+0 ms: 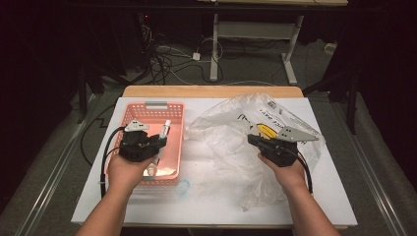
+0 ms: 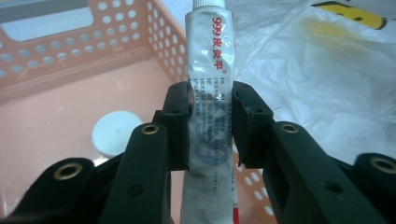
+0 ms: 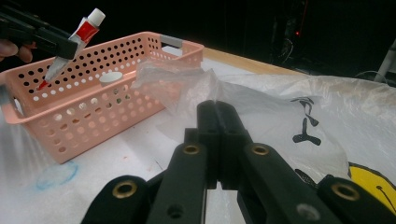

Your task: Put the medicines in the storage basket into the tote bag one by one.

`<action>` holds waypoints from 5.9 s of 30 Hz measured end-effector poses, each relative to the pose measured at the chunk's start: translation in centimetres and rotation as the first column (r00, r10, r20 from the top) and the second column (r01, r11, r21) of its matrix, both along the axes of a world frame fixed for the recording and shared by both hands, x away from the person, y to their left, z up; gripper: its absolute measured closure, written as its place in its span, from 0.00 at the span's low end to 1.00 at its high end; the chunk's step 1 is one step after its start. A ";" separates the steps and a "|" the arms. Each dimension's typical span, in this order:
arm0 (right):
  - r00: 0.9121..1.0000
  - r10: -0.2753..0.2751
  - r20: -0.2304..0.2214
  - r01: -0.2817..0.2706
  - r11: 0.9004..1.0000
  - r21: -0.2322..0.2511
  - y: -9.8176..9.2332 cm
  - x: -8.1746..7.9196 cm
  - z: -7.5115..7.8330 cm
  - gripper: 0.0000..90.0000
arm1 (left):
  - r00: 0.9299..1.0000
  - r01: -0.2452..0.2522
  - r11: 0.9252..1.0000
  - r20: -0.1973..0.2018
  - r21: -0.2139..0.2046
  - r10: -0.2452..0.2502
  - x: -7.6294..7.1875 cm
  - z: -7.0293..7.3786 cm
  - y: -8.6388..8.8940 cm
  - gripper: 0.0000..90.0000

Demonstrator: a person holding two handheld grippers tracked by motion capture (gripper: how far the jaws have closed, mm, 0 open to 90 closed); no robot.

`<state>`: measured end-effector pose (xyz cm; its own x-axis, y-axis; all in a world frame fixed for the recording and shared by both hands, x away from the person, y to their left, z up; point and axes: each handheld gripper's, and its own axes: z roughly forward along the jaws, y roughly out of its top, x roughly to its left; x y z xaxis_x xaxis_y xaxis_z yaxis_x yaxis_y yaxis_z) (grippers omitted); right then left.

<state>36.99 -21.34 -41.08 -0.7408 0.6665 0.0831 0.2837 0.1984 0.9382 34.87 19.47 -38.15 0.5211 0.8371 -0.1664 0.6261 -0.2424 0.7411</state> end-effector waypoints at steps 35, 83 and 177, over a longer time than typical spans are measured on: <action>0.999 -0.006 0.036 0.005 1.000 0.019 -0.5 -0.5 0.9 1.00 | 0.971 0.239 0.970 0.045 -0.048 -0.237 -2.0 -0.3 -10.0 0.75; 0.996 -0.017 0.089 0.013 0.998 0.054 -1.0 -2.9 2.4 1.00 | 0.971 0.228 0.972 0.059 0.050 -0.230 3.3 -7.0 -20.8 0.75; 0.997 -0.019 0.077 0.020 1.000 -0.005 -1.8 -3.2 1.1 1.00 | 0.946 0.317 0.946 0.092 -0.071 -0.310 -5.0 -4.7 -12.0 0.00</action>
<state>33.77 -23.11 -39.98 -0.7317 0.6813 0.0225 0.2144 0.1987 0.9563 29.91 7.52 -42.86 0.7693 0.6141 -0.1764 0.4673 -0.3523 0.8109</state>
